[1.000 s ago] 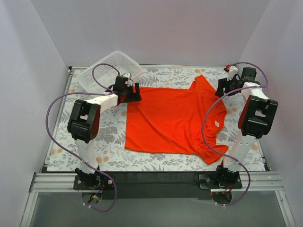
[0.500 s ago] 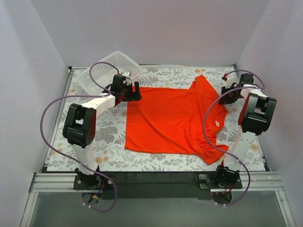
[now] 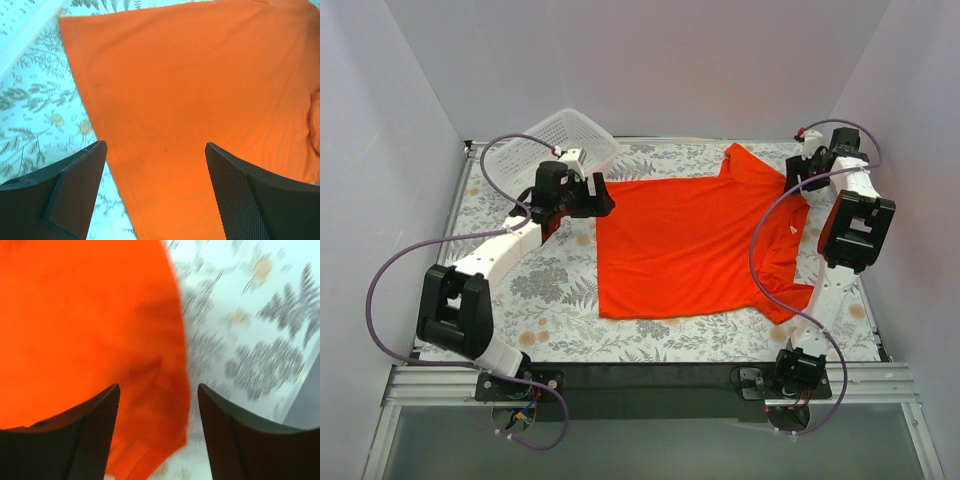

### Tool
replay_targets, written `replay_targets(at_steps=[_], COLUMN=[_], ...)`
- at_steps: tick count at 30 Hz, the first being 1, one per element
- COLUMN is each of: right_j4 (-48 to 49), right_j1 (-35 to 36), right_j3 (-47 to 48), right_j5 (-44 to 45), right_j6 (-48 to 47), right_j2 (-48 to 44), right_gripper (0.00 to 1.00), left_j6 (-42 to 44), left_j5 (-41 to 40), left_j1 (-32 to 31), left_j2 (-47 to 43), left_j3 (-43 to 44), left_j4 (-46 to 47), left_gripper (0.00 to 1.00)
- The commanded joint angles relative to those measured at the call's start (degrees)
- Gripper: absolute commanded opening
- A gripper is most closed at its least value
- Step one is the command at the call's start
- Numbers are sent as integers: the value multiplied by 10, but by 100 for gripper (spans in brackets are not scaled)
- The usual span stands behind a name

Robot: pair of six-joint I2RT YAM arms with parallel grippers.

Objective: Fold and stack the t-shirts
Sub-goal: Flatten the tshirt out

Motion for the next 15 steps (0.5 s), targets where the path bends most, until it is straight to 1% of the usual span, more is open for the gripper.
replay_targets(at_steps=[1,2,3,4,5,7,8,9,10,11,15], right_j4=[-6,-6,-6,-14,-22,-34,-33,-33,-32,-30,-30], right_j1=[4,3,3,4,6,18,21,23,26,26,29], right_j3=[-103,-141,-175,-249,-283,-354,-419,-452,-498,-521,-589], right_j5=[23,20,-1,-15,-25,-34,-34,-35,-36,-34,-19], right_j6=[-49,-60,-79,-87,-95,-115,-115,-115,-113,-112,-112], right_j2=[-123,-151,-203,-229,-273,-312,-332,-365,-379,-403,-434], right_gripper=[61,62,62,62,62,62,61,60,59,58,55], left_j6=[9,10,10,10,10,8,8,9,9,9,8], left_j5=[8,6,3,2,3,6,12,12,12,13,19], left_j1=[2,2,2,2,2,2,2,2,2,2,2], left_j2=[-73,-82,-89,-94,-102,-103,-103,-102,-101,-102,-109], left_j3=[-29,-37,-45,-61,-69,-83,-87,-87,-85,-85,-84], left_j4=[-8,-7,-4,-2,3,9,9,6,4,3,2], left_gripper=[74,74,74,74,74,74,74,74,74,74,74])
